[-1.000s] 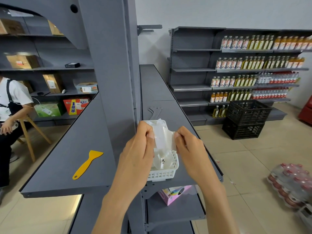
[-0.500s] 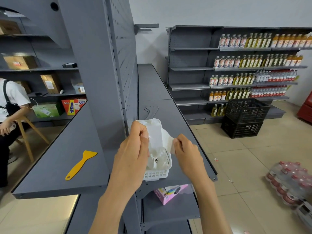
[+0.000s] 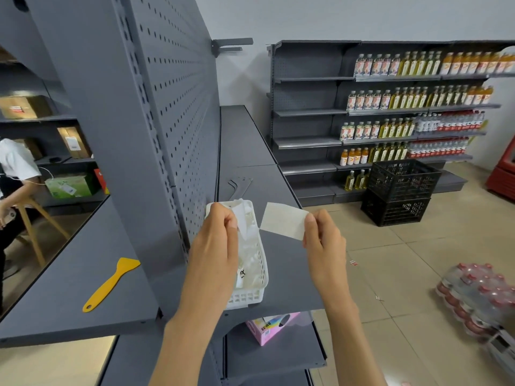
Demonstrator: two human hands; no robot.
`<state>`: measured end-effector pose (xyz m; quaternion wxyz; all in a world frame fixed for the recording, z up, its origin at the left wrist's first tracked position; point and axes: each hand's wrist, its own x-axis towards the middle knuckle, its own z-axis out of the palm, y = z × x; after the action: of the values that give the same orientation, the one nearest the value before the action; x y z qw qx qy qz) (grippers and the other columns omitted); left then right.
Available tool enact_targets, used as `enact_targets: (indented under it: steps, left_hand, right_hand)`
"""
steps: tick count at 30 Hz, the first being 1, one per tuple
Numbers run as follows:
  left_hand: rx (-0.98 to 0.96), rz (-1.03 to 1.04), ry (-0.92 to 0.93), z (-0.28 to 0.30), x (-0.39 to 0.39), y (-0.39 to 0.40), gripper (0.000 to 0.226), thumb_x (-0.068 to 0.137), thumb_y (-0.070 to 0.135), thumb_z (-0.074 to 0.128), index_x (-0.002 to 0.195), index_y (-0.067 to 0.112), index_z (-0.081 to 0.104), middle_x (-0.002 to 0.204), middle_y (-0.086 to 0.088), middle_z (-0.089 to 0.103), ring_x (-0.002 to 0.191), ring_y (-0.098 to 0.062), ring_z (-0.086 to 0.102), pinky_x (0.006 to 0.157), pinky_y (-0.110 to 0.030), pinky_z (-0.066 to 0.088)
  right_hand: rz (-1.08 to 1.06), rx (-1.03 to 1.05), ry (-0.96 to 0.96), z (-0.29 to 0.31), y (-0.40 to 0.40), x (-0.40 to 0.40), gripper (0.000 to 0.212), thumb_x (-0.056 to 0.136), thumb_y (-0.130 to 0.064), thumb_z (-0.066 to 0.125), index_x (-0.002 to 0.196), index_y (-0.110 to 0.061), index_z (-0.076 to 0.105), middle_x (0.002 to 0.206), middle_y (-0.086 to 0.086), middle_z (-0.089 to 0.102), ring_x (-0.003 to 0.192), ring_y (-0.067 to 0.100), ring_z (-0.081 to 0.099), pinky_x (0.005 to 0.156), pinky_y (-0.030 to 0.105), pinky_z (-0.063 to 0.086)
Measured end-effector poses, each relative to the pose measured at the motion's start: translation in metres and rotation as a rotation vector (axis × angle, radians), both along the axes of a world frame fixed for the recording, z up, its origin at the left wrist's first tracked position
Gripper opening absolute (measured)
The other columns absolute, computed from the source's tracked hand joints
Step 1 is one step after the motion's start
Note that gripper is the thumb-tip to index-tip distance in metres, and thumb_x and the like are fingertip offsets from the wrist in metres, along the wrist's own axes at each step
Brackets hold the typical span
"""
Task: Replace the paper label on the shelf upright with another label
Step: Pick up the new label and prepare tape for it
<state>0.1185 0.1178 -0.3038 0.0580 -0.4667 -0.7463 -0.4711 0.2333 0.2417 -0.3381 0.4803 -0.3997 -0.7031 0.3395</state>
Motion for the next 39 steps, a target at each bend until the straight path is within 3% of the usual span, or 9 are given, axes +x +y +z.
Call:
enact_targets:
  steps: [6, 12, 17, 20, 22, 27, 30, 34, 39]
  left_hand:
    - [-0.008, 0.065, -0.051, -0.02, -0.008, 0.038, 0.017, 0.106, 0.013, 0.031, 0.09, 0.009, 0.035, 0.069, -0.004, 0.041, 0.054, -0.014, 0.033, 0.048, -0.028, 0.026]
    - [0.038, 0.144, -0.136, -0.036, -0.028, 0.066, 0.015, 0.104, 0.005, 0.034, 0.091, 0.012, 0.035, 0.079, 0.006, 0.046, 0.063, -0.014, 0.044, 0.054, -0.036, 0.037]
    - [-0.003, 0.126, -0.207, -0.051, -0.041, 0.077, 0.006, 0.106, 0.016, 0.035, 0.111, 0.019, 0.036, 0.125, -0.007, 0.054, 0.097, -0.032, 0.06, 0.071, -0.036, 0.045]
    - [-0.034, 0.084, -0.209, -0.051, -0.04, 0.076, 0.045, 0.105, 0.012, 0.037, 0.149, 0.02, 0.028, 0.155, -0.009, 0.036, 0.138, -0.027, 0.043, 0.099, -0.03, 0.039]
    - [0.024, 0.052, -0.183, -0.046, -0.034, 0.071, 0.057, 0.104, 0.009, 0.039, 0.156, 0.024, 0.02, 0.163, -0.004, 0.027, 0.15, -0.023, 0.029, 0.118, -0.037, 0.031]
    - [0.252, -0.125, 0.058, -0.034, -0.016, 0.047, 0.034, 0.102, 0.033, 0.045, 0.135, 0.027, 0.05, 0.133, 0.027, 0.048, 0.132, 0.003, 0.043, 0.111, -0.019, 0.035]
    - [0.253, -0.175, 0.245, -0.031, -0.014, 0.037, 0.042, 0.085, 0.05, 0.063, 0.12, 0.028, 0.056, 0.121, 0.025, 0.049, 0.119, -0.002, 0.049, 0.103, -0.022, 0.04]
    - [0.216, -0.089, 0.436, -0.035, -0.011, 0.03, 0.038, 0.077, 0.027, 0.08, 0.109, 0.027, 0.059, 0.117, 0.009, 0.053, 0.113, -0.018, 0.053, 0.094, -0.038, 0.05]
    - [0.258, -0.046, 0.42, -0.034, -0.01, 0.008, 0.011, 0.084, 0.016, 0.074, 0.095, 0.015, 0.072, 0.102, -0.002, 0.068, 0.102, -0.022, 0.063, 0.084, -0.036, 0.053]
  right_hand:
    - [0.038, -0.006, 0.015, 0.002, 0.013, 0.002, 0.029, 0.105, -0.027, 0.04, 0.08, -0.014, 0.049, 0.064, 0.001, 0.054, 0.055, 0.012, 0.042, 0.054, 0.031, 0.034]
    - [0.054, 0.033, 0.006, 0.011, 0.024, -0.001, 0.03, 0.104, -0.028, 0.04, 0.076, -0.021, 0.044, 0.063, 0.001, 0.053, 0.057, 0.014, 0.042, 0.056, 0.033, 0.035]
    - [0.077, 0.048, 0.0, 0.013, 0.032, -0.004, 0.027, 0.104, -0.031, 0.041, 0.08, -0.021, 0.047, 0.063, -0.005, 0.051, 0.057, 0.012, 0.043, 0.056, 0.034, 0.037]
    - [0.089, 0.049, -0.005, 0.013, 0.033, -0.004, 0.024, 0.104, -0.031, 0.042, 0.083, -0.021, 0.048, 0.065, -0.009, 0.051, 0.057, 0.009, 0.045, 0.056, 0.029, 0.038]
    - [0.098, 0.046, -0.006, 0.013, 0.031, -0.005, 0.023, 0.104, -0.03, 0.042, 0.084, -0.022, 0.049, 0.066, -0.01, 0.052, 0.057, 0.007, 0.045, 0.055, 0.026, 0.037]
    - [0.107, 0.049, 0.034, 0.014, 0.02, -0.007, 0.028, 0.103, -0.027, 0.044, 0.077, -0.022, 0.048, 0.06, -0.006, 0.05, 0.056, 0.012, 0.041, 0.055, 0.032, 0.035]
    - [0.153, 0.051, 0.071, 0.014, 0.009, -0.011, 0.027, 0.103, -0.026, 0.044, 0.079, -0.016, 0.05, 0.062, -0.002, 0.053, 0.058, 0.013, 0.044, 0.055, 0.034, 0.036]
    - [0.195, 0.052, 0.079, 0.015, -0.01, -0.015, 0.028, 0.103, -0.028, 0.044, 0.077, -0.02, 0.049, 0.062, -0.006, 0.053, 0.056, 0.011, 0.044, 0.054, 0.033, 0.035]
    - [0.239, 0.035, 0.09, 0.017, -0.035, -0.018, 0.028, 0.103, -0.027, 0.044, 0.077, -0.02, 0.05, 0.061, -0.006, 0.054, 0.052, 0.005, 0.041, 0.052, 0.023, 0.034]
